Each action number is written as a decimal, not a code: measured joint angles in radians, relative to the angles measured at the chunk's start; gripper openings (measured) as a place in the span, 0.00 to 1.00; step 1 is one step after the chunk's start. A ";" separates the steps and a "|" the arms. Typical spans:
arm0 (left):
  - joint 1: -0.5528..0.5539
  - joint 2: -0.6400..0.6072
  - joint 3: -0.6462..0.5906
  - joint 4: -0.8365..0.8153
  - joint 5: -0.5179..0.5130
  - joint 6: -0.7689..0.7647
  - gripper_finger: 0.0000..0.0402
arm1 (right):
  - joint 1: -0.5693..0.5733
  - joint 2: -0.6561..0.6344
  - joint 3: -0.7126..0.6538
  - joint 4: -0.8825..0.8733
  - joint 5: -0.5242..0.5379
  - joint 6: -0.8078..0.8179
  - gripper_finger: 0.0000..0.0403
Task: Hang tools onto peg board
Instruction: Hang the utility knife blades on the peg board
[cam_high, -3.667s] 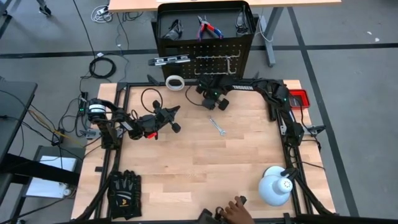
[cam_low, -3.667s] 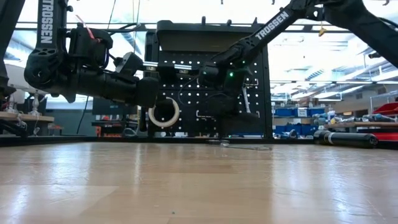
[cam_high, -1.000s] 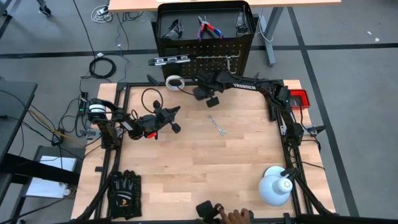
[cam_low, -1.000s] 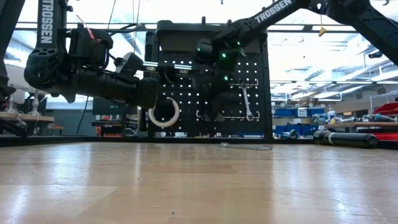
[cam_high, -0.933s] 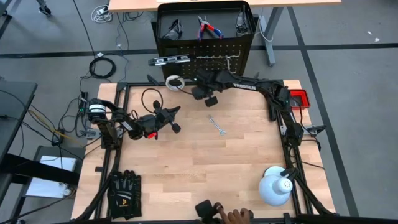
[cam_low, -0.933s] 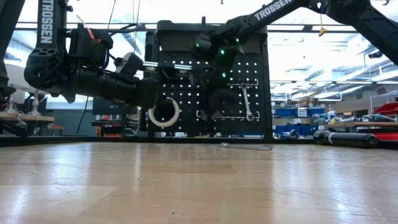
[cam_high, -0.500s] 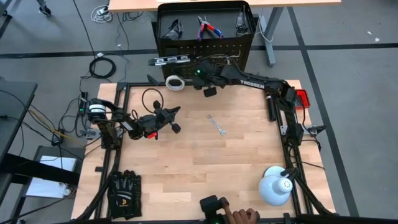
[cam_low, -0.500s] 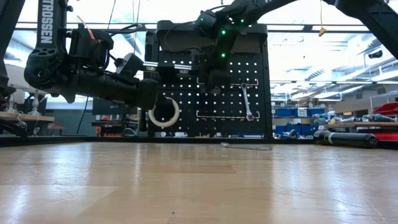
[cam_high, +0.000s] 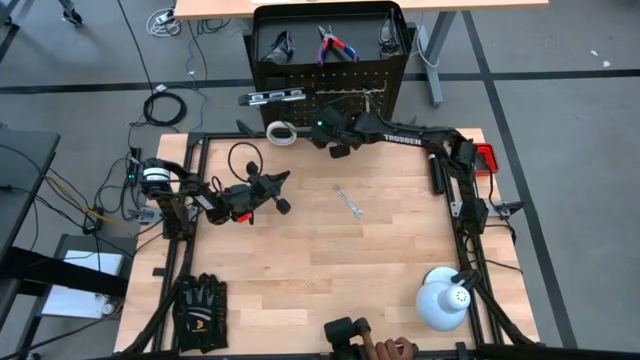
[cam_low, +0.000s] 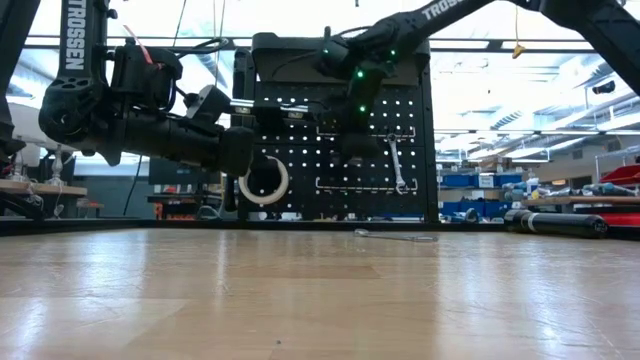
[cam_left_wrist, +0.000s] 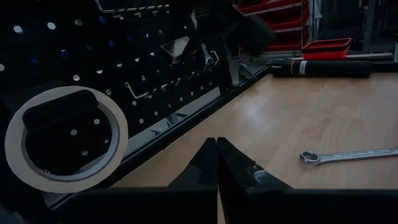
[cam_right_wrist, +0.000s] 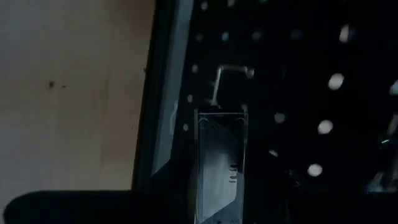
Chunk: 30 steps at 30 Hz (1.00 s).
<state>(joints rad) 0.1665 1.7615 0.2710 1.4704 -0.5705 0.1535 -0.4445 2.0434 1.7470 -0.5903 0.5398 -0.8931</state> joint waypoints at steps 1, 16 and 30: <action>0.001 0.000 0.000 0.000 0.000 0.000 0.00 | 0.008 -0.002 0.000 0.018 0.020 -0.011 0.27; 0.004 0.000 0.000 -0.026 0.000 0.000 0.00 | 0.048 -0.085 0.000 0.322 0.107 -0.108 0.27; 0.004 0.000 0.000 -0.025 0.000 -0.001 0.00 | -0.064 -0.083 0.000 0.394 0.188 -0.205 0.29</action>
<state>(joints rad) 0.1703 1.7615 0.2714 1.4452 -0.5709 0.1528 -0.5087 1.9606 1.7466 -0.1966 0.7281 -1.0983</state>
